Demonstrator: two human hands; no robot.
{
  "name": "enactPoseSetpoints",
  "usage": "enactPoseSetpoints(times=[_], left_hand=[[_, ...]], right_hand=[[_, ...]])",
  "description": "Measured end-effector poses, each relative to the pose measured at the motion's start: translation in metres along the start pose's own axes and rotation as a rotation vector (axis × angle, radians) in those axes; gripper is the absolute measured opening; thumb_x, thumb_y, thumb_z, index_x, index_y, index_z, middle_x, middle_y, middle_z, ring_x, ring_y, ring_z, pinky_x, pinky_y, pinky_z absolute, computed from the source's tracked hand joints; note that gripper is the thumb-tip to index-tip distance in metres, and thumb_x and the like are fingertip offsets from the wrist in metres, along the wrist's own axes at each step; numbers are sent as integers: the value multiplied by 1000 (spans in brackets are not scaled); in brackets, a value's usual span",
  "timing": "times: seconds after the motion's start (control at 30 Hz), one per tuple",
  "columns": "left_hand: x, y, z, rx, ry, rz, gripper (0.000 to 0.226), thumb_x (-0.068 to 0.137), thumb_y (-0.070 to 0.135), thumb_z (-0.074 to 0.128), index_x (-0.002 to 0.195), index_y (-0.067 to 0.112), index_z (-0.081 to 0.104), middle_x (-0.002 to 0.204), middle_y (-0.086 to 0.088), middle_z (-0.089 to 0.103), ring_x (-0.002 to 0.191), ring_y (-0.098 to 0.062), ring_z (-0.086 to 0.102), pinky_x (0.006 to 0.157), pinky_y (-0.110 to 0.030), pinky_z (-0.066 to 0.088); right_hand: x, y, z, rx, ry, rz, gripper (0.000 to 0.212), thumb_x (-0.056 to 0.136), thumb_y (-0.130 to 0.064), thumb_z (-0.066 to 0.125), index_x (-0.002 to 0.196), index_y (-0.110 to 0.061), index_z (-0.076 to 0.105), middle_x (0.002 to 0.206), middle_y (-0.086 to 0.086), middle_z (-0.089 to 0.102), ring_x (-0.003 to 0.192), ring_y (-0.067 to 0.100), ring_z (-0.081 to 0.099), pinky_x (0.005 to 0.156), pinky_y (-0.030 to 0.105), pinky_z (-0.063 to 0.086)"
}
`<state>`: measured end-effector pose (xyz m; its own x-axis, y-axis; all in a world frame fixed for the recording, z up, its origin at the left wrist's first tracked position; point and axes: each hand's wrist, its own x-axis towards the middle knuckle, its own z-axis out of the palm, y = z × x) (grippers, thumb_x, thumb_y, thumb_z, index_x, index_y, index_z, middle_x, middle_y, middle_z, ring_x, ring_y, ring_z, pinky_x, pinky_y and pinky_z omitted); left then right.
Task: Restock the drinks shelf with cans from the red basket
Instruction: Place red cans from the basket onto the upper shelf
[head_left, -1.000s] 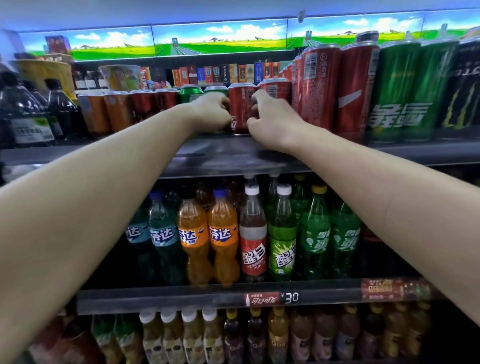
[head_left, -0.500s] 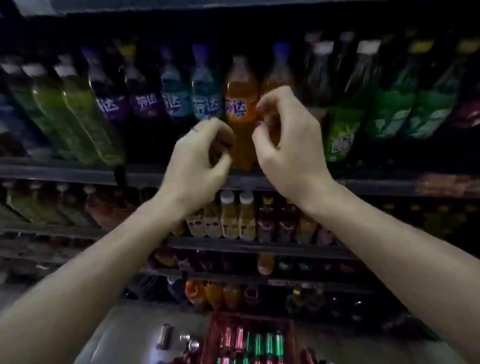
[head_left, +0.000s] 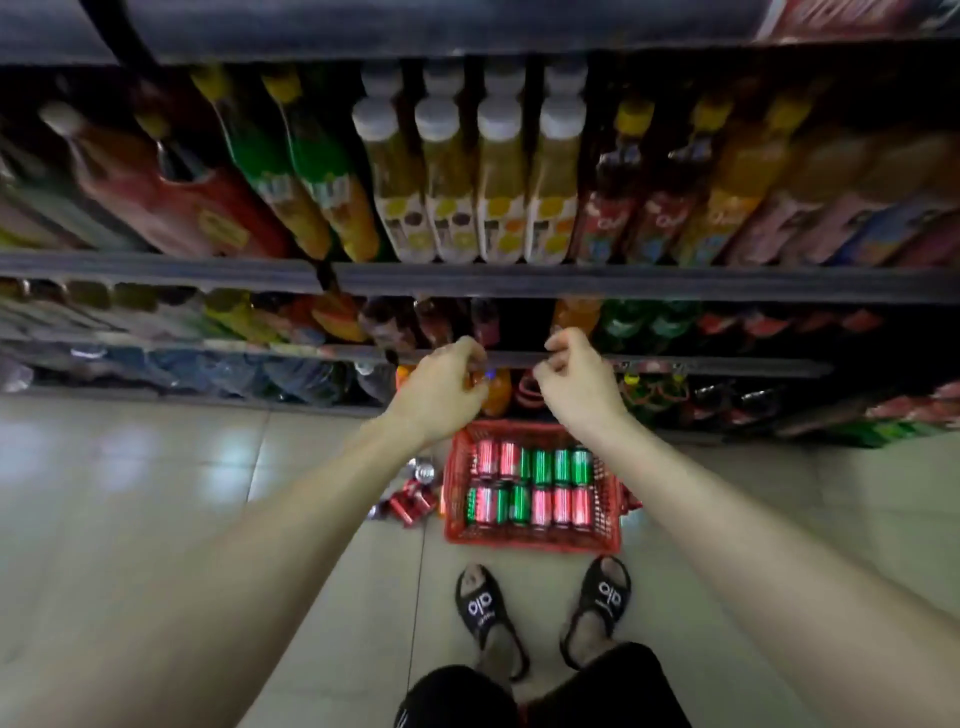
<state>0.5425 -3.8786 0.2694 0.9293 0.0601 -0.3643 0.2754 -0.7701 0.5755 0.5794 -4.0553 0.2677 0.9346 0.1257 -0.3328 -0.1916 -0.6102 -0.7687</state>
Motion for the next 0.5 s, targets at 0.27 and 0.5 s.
enactPoseSetpoints(times=[0.27,0.5], left_hand=[[29,-98,135,-157,-216,-275,42,89,32,63,127,14,56,116,-10,71,105,-32,69,93,-49,58],[84,-201,266,-202,-272,-363,31,91,31,65,118,24,50,119,-13,72,110,-36,68,101,-51,54]], right_hand=[[19,162,82,15,-114,337,26,98,-17,59,123,-9,56,88,-2,63,65,5,51,58,23,40],[74,304,180,42,-217,467,33,98,-27,61,127,-15,52,74,-3,57,58,9,50,50,23,35]])
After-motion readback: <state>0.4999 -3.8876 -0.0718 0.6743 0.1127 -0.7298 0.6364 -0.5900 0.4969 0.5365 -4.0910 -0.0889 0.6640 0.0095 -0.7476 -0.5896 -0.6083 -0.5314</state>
